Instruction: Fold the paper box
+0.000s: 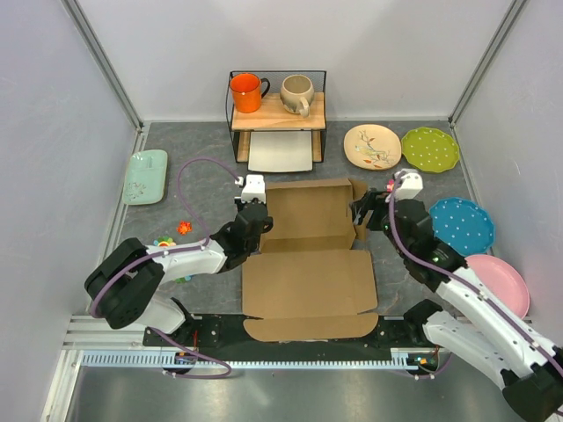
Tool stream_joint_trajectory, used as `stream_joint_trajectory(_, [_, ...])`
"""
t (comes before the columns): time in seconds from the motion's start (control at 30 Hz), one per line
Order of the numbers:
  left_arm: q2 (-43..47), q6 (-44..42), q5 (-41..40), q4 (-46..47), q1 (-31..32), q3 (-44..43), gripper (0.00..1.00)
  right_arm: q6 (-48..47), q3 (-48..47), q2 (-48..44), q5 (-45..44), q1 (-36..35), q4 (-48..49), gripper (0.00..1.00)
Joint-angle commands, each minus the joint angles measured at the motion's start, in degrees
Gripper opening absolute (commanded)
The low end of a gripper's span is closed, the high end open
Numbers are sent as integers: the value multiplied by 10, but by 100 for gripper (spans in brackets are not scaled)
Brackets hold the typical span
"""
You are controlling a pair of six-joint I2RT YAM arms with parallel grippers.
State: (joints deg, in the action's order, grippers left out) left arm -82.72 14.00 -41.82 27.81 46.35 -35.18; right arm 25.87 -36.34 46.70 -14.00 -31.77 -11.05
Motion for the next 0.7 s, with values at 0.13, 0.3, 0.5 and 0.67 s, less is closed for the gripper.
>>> stream_joint_trajectory(0.13, [18, -35, -11, 25, 4, 27, 2, 75, -5, -85, -184, 44, 0, 74])
stream_joint_trajectory(0.3, [26, -35, -15, 51, 4, 44, 2, 129, 23, -23, -84, 149, 3, 71])
stream_joint_trajectory(0.5, [26, -33, -14, 56, 3, 48, 2, 122, 58, 41, 36, 159, 91, 73])
stream_joint_trajectory(0.67, [26, -39, -5, 62, 3, 45, 2, 109, 88, 62, 100, 159, 172, 77])
